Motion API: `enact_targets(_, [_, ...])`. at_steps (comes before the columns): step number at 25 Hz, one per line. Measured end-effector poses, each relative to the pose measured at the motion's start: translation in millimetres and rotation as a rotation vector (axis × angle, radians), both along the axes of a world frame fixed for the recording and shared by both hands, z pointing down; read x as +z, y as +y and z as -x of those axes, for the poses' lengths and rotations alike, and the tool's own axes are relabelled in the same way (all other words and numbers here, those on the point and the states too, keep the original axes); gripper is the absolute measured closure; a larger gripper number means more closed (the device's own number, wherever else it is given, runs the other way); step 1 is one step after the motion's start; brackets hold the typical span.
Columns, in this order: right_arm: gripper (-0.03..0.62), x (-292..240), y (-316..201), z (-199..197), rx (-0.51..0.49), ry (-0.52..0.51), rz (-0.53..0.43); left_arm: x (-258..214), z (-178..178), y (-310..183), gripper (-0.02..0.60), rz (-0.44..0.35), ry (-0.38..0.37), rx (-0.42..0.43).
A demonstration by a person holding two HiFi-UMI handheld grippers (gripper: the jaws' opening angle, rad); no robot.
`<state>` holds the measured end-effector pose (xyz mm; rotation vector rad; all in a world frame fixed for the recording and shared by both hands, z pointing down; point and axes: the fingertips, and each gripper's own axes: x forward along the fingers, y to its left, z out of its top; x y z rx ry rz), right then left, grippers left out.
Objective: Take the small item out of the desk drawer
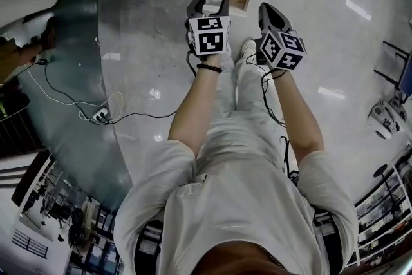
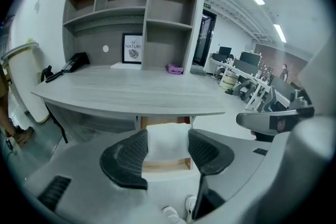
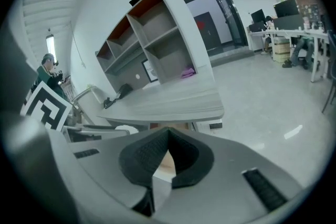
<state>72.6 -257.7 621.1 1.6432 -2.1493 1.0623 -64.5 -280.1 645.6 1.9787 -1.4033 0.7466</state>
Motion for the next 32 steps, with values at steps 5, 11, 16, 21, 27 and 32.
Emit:
enact_targets(5, [0.595, -39.0, -1.2, -12.6, 0.013, 0.015, -0.038, -43.0, 0.1, 1.9, 0.337, -0.047, -0.002, 0.008])
enact_targets(11, [0.595, -86.9, 0.3, -26.6, 0.031, 0.015, -0.087, -100.8, -8.5, 4.1, 0.337, -0.111, 0.027, 0.028])
enact_targets(16, [0.595, -126.5, 0.3, -40.1, 0.052, 0.024, -0.128, -149.5, -8.1, 2.2, 0.337, -0.181, 0.063, 0.039])
enact_targets(21, [0.595, -173.2, 4.3, -57.0, 0.054, 0.043, -0.182, -196.5, -4.5, 4.7, 0.337, -0.263, 0.061, 0.076])
enact_targets(27, [0.595, -221.7, 16.1, -81.4, 0.042, 0.047, -0.245, -244.1, -1.0, 12.7, 0.337, -0.349, 0.088, 0.058])
enact_targets(32, [0.595, -261.2, 28.5, -92.4, 0.049, 0.031, -0.300, -277.9, 7.1, 18.4, 0.337, -0.398, 0.083, 0.048])
